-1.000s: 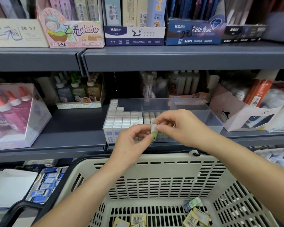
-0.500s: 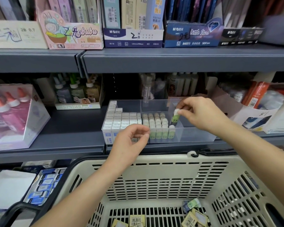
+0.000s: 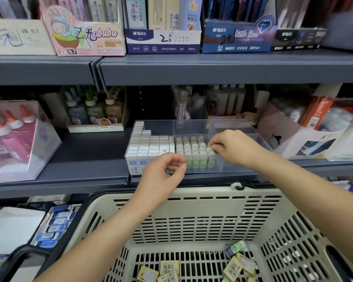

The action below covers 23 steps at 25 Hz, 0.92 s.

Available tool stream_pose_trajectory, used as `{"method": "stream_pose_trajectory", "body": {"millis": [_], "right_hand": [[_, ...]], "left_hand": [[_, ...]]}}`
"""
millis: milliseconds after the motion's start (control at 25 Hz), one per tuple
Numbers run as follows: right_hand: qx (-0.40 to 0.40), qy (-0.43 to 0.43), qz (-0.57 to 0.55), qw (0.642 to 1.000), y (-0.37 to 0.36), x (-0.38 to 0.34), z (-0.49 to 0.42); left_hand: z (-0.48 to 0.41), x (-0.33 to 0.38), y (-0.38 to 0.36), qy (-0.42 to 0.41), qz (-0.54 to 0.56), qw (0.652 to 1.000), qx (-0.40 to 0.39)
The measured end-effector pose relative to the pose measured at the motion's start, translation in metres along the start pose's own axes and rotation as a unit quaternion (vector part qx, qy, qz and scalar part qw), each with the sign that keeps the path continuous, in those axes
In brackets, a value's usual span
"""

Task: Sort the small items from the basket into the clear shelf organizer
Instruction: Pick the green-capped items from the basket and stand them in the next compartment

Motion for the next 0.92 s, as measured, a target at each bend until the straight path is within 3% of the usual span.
{"method": "stream_pose_trajectory", "body": {"millis": [160, 320, 400, 560, 720, 840, 920], "right_hand": [[0.05, -0.032, -0.052, 0.997, 0.025, 0.006, 0.011], [0.084, -0.003, -0.1, 0.991, 0.057, 0.004, 0.067], [0.034, -0.011, -0.13, 0.991, 0.057, 0.005, 0.111], [-0.153, -0.022, -0.117, 0.981, 0.024, 0.011, 0.203], [-0.248, -0.03, -0.095, 0.964, -0.001, 0.016, 0.248], [-0.28, -0.015, -0.051, 0.959, -0.01, 0.018, 0.259], [-0.285, 0.001, -0.013, 0.958, -0.014, 0.019, 0.263]], "left_hand": [[0.009, 0.012, 0.004, -0.025, -0.023, 0.999, 0.03], [0.043, 0.035, -0.002, -0.105, -0.037, 0.994, 0.023], [0.068, 0.032, -0.018, -0.098, -0.039, 0.994, -0.029], [0.131, -0.003, -0.068, -0.035, -0.078, 0.98, -0.182], [0.201, -0.034, -0.121, 0.005, -0.12, 0.929, -0.351], [0.248, -0.044, -0.159, -0.046, -0.183, 0.872, -0.452], [0.279, -0.056, -0.18, -0.082, -0.248, 0.816, -0.516]]}}
Point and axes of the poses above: each hand's wrist, its own z-axis away from the middle knuckle, its own y-axis out of the back of the hand, x = y × z, the point moved 9 cm from there along -z, towards the middle knuckle, and after that the axes turned 15 degrees about x, right-handed, at the moved point
